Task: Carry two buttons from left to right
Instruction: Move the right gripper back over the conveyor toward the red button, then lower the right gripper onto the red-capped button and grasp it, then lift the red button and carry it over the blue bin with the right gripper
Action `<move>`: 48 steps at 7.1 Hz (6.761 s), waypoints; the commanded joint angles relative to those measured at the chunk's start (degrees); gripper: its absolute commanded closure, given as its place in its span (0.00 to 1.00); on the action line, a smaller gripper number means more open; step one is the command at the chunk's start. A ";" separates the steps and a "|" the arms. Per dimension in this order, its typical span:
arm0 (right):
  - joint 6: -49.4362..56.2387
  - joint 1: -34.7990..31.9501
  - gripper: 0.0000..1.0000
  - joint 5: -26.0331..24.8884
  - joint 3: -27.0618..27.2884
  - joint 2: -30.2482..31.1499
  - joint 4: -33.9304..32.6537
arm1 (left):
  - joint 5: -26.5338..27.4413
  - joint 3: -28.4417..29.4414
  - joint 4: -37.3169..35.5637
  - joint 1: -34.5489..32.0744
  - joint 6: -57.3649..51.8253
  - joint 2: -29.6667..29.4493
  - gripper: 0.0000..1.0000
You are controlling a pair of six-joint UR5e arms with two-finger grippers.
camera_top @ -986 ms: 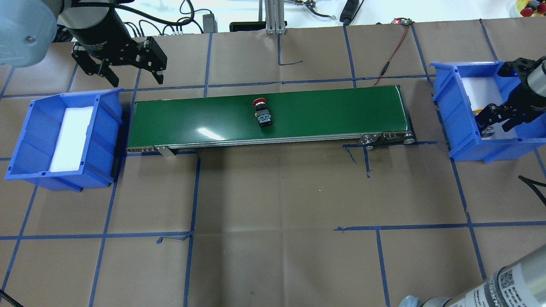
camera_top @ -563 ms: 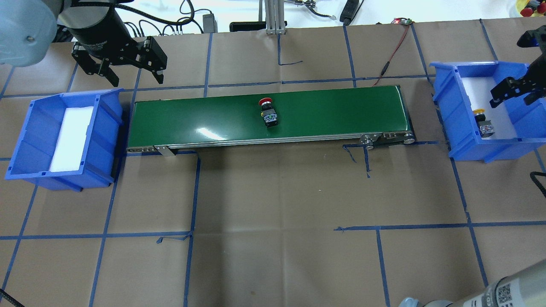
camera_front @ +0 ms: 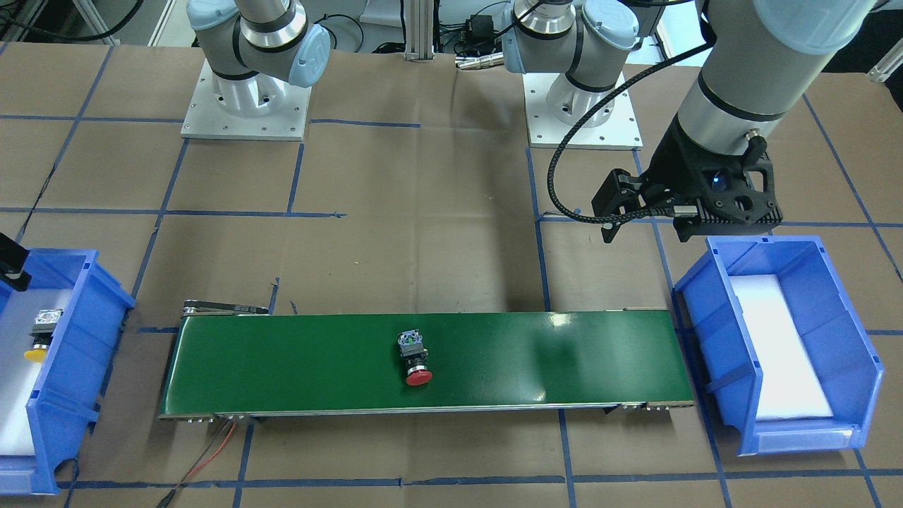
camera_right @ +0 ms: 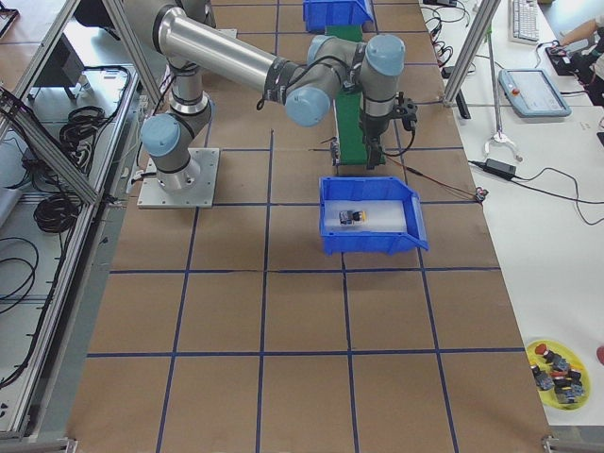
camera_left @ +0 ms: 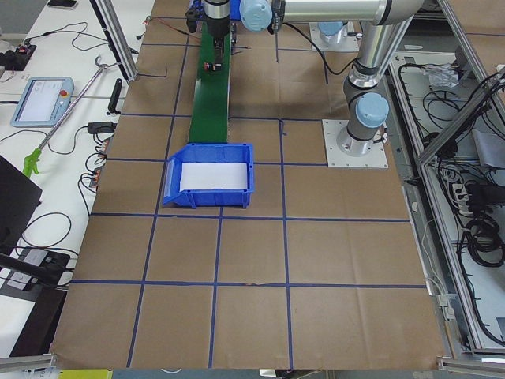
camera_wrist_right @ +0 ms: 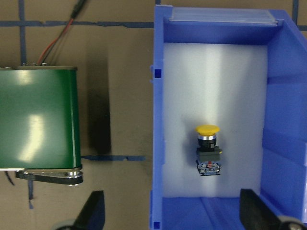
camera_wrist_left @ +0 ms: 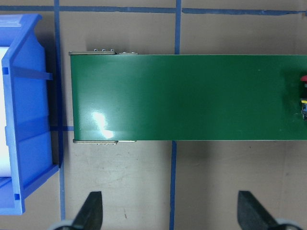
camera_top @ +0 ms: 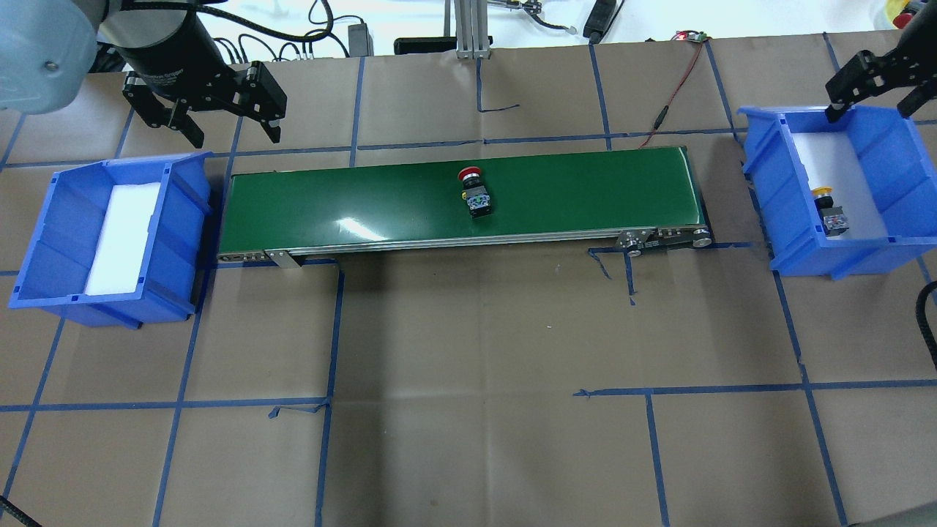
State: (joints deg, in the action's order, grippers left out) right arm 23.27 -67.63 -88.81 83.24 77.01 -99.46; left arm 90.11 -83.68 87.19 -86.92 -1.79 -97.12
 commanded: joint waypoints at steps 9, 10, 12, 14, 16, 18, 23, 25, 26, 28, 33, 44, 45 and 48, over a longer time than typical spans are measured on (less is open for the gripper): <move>-32.76 -25.27 0.00 -0.31 2.90 -0.37 -3.36 | -0.02 0.00 0.00 0.00 0.12 0.00 0.00; -32.68 -25.01 0.00 -0.31 2.98 -0.37 -3.45 | -0.02 0.00 0.00 0.00 0.12 0.00 0.00; -32.94 -24.92 0.00 0.21 3.42 -1.33 -3.63 | -0.02 0.00 0.00 0.00 0.12 0.00 0.00; -33.29 -24.91 0.01 0.30 3.60 -3.18 -3.89 | -0.02 0.00 0.00 0.00 0.12 0.00 0.00; -33.20 -24.83 0.01 0.74 5.70 -4.15 -8.95 | -0.02 0.00 0.00 0.00 0.12 0.00 0.00; -33.29 -24.83 0.01 0.92 9.04 -5.99 -16.35 | 0.06 -0.08 0.00 0.00 0.03 0.00 0.00; -34.34 -25.00 0.01 2.49 8.87 -9.60 -19.36 | 0.06 -0.08 0.00 0.00 0.03 0.00 0.00; -34.43 -25.09 0.01 5.57 8.96 -10.47 -19.63 | -0.02 -0.17 0.00 0.00 0.12 0.00 0.00; -34.69 -25.35 0.01 5.66 8.79 -11.61 -20.24 | -0.02 -0.08 0.00 0.00 0.12 0.00 0.00; -34.78 -25.44 0.01 5.58 8.78 -13.02 -21.73 | -0.02 -0.08 0.00 0.00 0.12 0.00 0.00; -33.73 -25.44 0.63 4.26 9.14 -14.44 -20.51 | -0.02 -0.08 0.00 0.00 0.12 0.00 0.00; 10.34 2.22 0.96 -6.26 -8.53 -10.20 1.13 | -0.11 -0.08 0.00 0.00 0.38 0.00 0.00; 13.35 4.24 0.96 -6.37 -9.31 -12.30 -1.93 | -0.02 -0.08 0.00 0.00 0.38 0.00 0.00; 14.79 5.06 0.96 -5.85 -8.09 -17.06 -9.07 | -0.02 -0.08 0.00 0.00 0.38 0.00 0.00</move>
State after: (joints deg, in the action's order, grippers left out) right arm 38.10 -62.68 -95.00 74.91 61.80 -105.95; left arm 90.08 -83.76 87.19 -86.93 -1.41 -97.12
